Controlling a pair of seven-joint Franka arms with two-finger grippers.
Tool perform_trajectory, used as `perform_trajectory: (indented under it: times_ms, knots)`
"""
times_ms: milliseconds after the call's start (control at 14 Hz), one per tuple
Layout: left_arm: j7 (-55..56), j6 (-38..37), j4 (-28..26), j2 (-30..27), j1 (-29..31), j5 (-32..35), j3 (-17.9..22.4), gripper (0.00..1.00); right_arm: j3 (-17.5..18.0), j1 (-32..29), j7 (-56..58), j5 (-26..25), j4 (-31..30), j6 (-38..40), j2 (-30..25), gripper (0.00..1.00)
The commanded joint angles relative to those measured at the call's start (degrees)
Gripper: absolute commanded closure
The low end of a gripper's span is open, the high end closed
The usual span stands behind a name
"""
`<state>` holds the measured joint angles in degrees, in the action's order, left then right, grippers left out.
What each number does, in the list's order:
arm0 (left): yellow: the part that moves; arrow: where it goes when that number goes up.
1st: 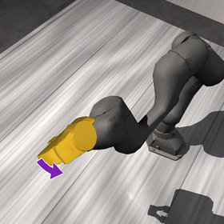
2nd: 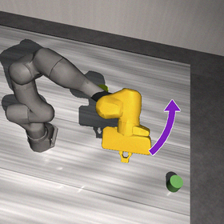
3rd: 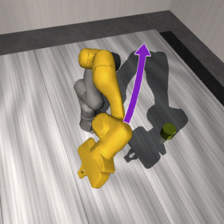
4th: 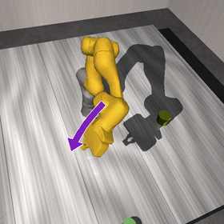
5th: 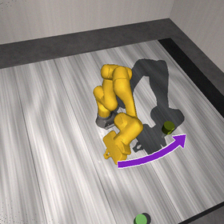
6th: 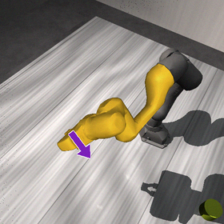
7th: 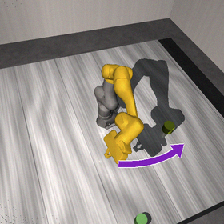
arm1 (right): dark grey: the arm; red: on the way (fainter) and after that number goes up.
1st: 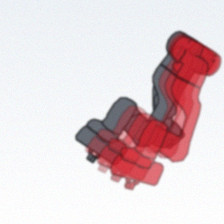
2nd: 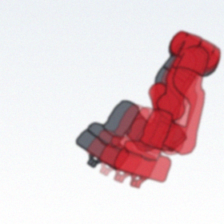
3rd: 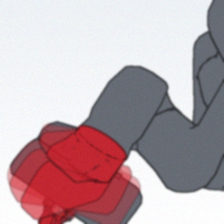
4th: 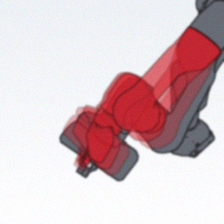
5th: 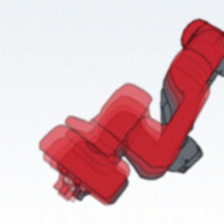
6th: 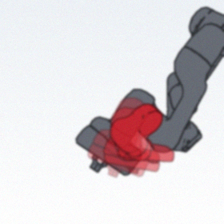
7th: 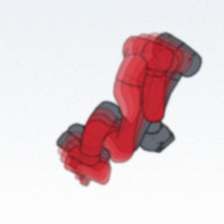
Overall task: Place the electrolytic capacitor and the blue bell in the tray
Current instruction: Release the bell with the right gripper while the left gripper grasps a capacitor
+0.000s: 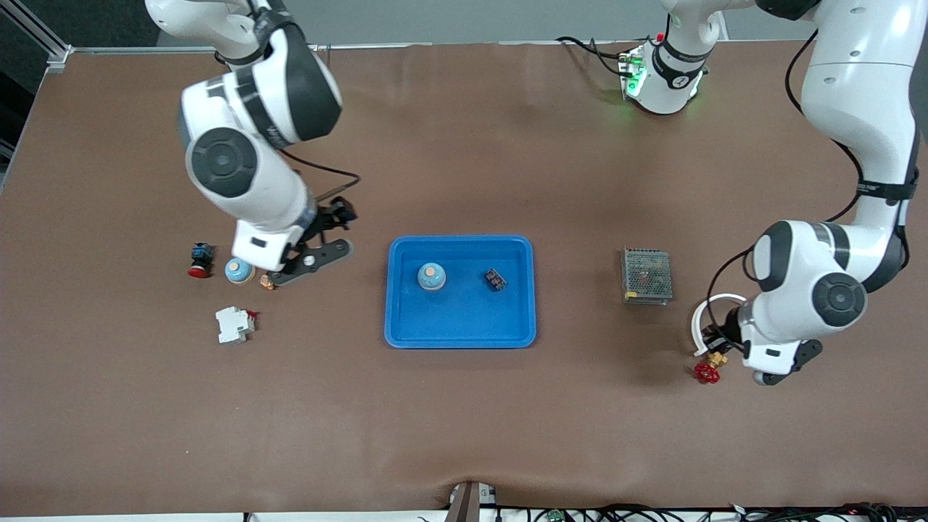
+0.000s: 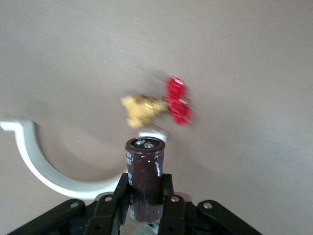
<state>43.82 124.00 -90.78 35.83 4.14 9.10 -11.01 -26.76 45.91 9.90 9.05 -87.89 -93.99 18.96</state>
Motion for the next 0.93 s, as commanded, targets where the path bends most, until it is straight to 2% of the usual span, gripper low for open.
perform_trajectory:
  times_ms: [0,286,500,714,857]
  knots:
    - [10.11,-1.57,2.09,-0.50,-4.13,-0.14,-0.68,1.00,-3.54,0.06,9.24,-2.63,-3.59,1.09,-3.48,0.00]
    - [26.11,-1.57,5.00,1.34,-11.24,-0.22,-0.77,1.00,-7.51,-1.33,19.69,-5.36,-8.25,0.47,-5.60,0.00]
    - [35.43,-1.04,7.62,3.71,-15.55,-3.03,-0.77,1.00,-7.60,-6.43,31.28,-5.44,-10.01,-1.45,-4.99,0.00]
    - [45.27,-0.17,11.23,6.35,-19.77,-4.00,-0.77,1.00,-7.60,-10.12,42.10,-5.44,-16.06,-8.90,-5.25,0.00]
    - [50.90,3.16,11.59,7.40,-22.32,-4.09,-0.86,1.00,-7.51,-11.97,47.38,-5.36,-21.51,-16.19,-5.51,0.00]
